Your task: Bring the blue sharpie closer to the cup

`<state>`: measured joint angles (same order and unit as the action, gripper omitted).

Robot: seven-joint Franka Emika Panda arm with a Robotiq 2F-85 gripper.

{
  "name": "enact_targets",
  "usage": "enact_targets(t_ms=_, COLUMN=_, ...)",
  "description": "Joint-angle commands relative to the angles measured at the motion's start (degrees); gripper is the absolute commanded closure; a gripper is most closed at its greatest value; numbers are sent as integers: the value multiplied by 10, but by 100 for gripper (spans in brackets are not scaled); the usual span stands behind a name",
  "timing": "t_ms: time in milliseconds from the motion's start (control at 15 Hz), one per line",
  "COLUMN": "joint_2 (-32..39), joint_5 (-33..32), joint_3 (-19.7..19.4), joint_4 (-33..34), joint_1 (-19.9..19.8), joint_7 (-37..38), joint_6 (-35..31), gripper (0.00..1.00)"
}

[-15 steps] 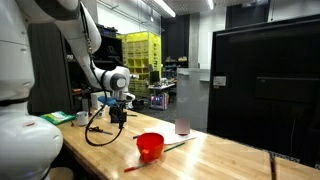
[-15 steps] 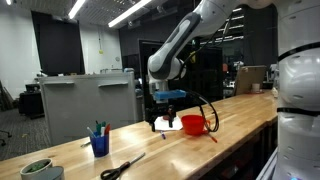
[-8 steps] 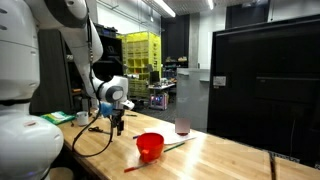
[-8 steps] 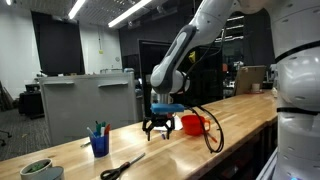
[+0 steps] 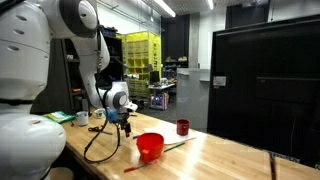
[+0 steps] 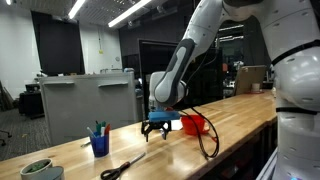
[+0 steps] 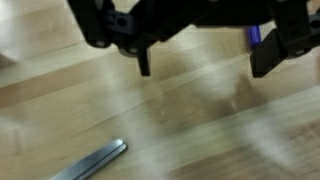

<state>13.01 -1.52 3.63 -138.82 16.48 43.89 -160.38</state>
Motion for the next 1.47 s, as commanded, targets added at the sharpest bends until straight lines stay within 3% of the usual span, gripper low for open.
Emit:
enact_targets(t_ms=0, joint_2=-1, joint_5=-93, joint_3=-49, joint_4=30, joint_1=33, joint_7=76, joint_6=39, gripper=0)
enact_targets(t_ms=333, joint_2=18, joint_5=-146, joint_3=-48, joint_4=71, joint_1=23, joint_7=111, joint_6=76, gripper=0)
enact_targets(t_ms=1000, joint_2=59, joint_5=-127, joint_3=-54, joint_4=82, joint_1=10, joint_7=102, joint_6=72, gripper=0)
enact_targets(t_ms=1067, joint_2=63, joint_5=-120, joint_3=-51, joint_4=81, joint_1=7, joint_7=96, joint_6=68, gripper=25)
enact_targets(t_ms=1133, joint_2=66, joint_5=-116, joint_3=-49, joint_4=80, joint_1=6, joint_7=91, joint_6=64, gripper=26)
enact_targets(t_ms=1400, joint_2=61, joint_5=-102, joint_3=-40, joint_4=76, joint_1=5, joint_7=79, joint_6=46, gripper=53)
